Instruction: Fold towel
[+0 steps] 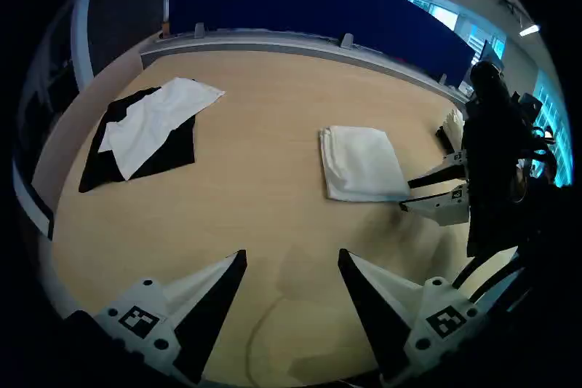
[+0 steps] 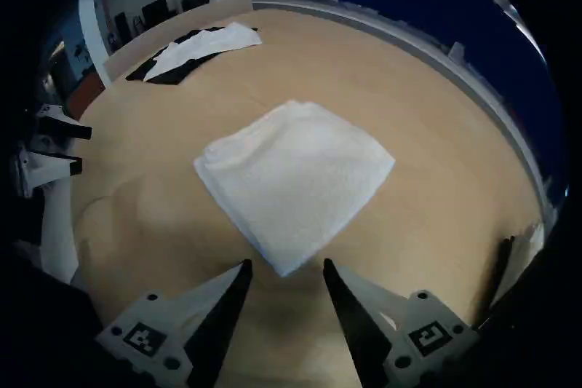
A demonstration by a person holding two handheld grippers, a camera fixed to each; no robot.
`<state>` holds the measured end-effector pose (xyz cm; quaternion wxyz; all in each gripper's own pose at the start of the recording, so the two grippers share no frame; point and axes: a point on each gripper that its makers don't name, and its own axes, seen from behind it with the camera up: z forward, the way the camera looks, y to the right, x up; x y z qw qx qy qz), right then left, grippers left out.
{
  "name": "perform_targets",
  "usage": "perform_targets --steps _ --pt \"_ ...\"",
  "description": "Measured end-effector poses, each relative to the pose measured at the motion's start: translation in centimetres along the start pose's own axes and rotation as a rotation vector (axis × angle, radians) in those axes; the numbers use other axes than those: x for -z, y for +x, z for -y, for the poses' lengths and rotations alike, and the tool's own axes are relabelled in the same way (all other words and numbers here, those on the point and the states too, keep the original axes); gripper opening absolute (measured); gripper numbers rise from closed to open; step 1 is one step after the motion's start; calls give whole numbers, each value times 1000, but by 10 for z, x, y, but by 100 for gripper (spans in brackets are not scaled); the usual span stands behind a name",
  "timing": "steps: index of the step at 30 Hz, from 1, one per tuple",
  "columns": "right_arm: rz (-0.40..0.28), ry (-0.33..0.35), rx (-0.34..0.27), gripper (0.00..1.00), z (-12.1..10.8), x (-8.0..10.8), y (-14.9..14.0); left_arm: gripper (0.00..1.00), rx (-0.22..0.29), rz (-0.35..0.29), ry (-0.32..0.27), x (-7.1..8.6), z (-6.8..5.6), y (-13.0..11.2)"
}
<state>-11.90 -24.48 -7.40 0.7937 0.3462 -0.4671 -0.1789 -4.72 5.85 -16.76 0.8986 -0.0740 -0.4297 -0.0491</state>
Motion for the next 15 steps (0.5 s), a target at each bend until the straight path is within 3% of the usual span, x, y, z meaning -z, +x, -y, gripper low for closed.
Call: perform_targets --steps 6,12,15 --pt "5 6 -37 29 2 -4 -4 93 5 -1 2 1 2 0" --pt "-3 9 -67 22 0 -6 -4 94 4 2 1 0 2 -1" --pt "-10 10 -74 12 0 -5 -3 94 2 4 1 -1 1 -2"
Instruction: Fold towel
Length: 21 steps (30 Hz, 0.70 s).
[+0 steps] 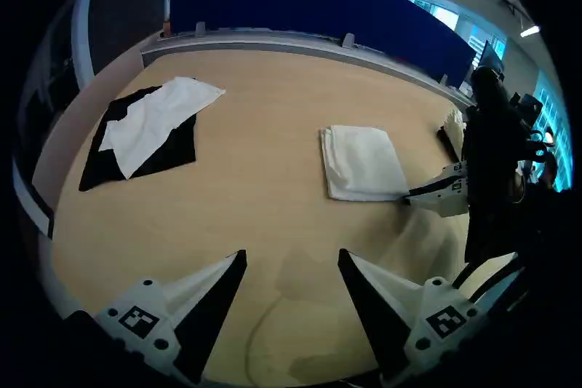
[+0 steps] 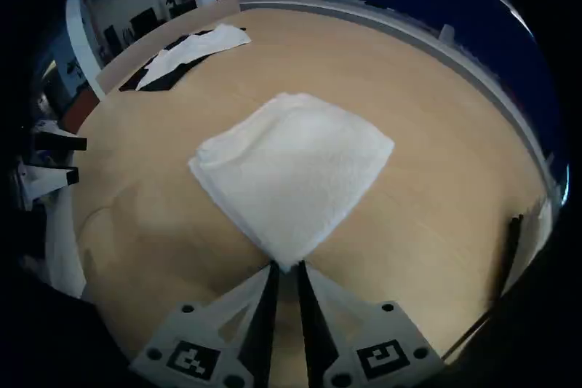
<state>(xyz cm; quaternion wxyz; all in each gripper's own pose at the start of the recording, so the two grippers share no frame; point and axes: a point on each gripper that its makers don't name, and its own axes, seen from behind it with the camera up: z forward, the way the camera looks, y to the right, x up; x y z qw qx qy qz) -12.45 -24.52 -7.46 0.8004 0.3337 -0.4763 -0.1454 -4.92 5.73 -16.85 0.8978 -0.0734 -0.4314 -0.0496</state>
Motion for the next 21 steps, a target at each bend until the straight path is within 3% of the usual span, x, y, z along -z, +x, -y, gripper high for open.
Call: perform_targets --steps 3,12,21 --pt "-13 -6 -7 4 -1 1 2 94 -2 1 -1 -1 -1 0" --pt "-30 -6 -38 2 -2 3 2 94 -3 1 -1 0 -1 1" --pt "-61 -19 -3 2 -2 17 13 93 -5 -5 -3 2 -5 4"
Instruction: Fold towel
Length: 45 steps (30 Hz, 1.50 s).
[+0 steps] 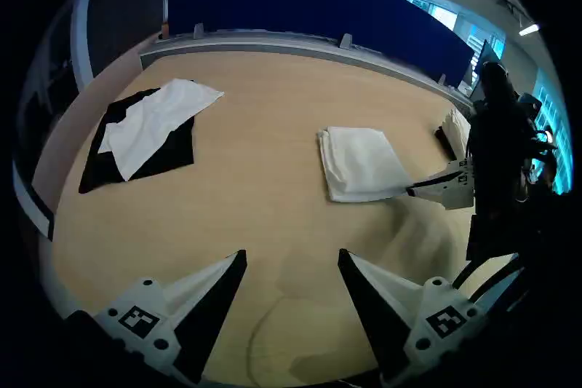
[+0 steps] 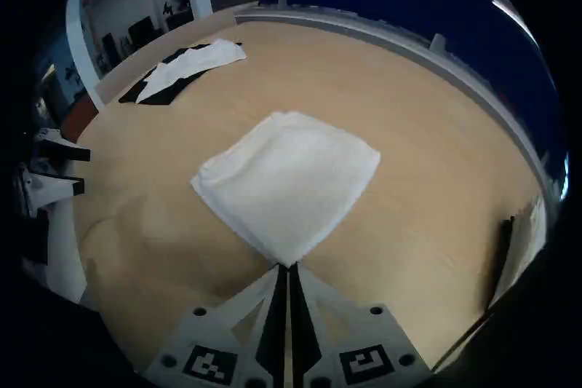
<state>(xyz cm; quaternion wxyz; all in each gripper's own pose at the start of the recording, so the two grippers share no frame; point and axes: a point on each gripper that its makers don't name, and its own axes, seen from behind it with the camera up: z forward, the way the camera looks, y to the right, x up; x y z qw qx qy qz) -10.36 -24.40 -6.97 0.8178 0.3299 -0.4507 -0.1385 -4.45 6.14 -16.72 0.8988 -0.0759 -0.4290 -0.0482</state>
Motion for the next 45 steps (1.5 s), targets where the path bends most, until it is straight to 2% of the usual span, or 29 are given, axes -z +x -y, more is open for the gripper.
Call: perform_targets --steps 8,15,21,32,38,45 --pt "-78 6 29 2 1 28 37 94 -4 -17 -4 3 -3 8" --pt "-163 -8 89 2 -5 69 86 94 -8 -34 -9 7 -7 15" --pt "-217 -27 105 2 -19 100 118 94 -16 -49 -18 9 -12 22" --pt "-252 -73 135 2 -44 136 137 94 -29 -72 -32 11 -21 35" --pt "-273 -91 113 2 -63 148 146 94 -31 -73 -39 10 -24 37" --pt "-294 -127 97 2 -97 165 158 94 -38 -71 -40 10 -26 37"
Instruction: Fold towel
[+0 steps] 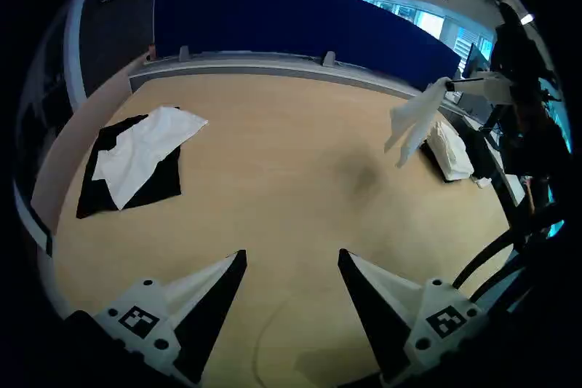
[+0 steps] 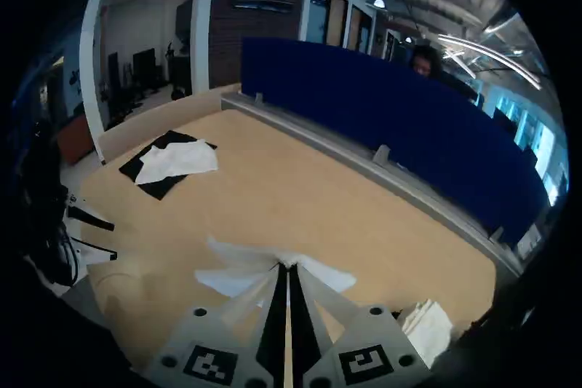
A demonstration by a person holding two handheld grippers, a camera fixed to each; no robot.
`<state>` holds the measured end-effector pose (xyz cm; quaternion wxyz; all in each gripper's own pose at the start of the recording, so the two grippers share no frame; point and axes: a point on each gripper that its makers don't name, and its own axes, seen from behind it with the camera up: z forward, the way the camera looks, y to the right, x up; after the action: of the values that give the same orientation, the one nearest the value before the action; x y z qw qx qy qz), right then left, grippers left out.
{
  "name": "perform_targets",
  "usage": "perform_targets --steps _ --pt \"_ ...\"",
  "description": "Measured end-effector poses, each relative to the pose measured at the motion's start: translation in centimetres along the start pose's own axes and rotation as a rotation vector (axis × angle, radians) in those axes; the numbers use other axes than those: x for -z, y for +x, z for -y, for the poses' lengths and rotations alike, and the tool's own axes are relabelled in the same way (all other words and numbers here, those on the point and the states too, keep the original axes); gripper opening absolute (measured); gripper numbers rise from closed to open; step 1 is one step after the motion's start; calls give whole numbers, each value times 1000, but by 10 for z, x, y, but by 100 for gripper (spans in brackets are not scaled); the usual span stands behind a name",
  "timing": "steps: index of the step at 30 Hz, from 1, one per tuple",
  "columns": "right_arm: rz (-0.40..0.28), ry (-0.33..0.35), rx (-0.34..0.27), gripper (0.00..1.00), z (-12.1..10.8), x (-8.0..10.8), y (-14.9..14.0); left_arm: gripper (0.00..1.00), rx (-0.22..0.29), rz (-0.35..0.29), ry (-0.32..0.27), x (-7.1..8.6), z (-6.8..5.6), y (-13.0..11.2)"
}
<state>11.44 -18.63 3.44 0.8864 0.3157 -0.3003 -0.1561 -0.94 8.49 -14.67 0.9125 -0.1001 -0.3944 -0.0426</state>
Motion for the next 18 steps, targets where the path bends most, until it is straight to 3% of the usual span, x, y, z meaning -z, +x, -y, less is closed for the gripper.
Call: perform_targets --steps 18 --pt "14 -102 -9 2 -109 18 11 94 -5 11 0 -6 -5 -1"
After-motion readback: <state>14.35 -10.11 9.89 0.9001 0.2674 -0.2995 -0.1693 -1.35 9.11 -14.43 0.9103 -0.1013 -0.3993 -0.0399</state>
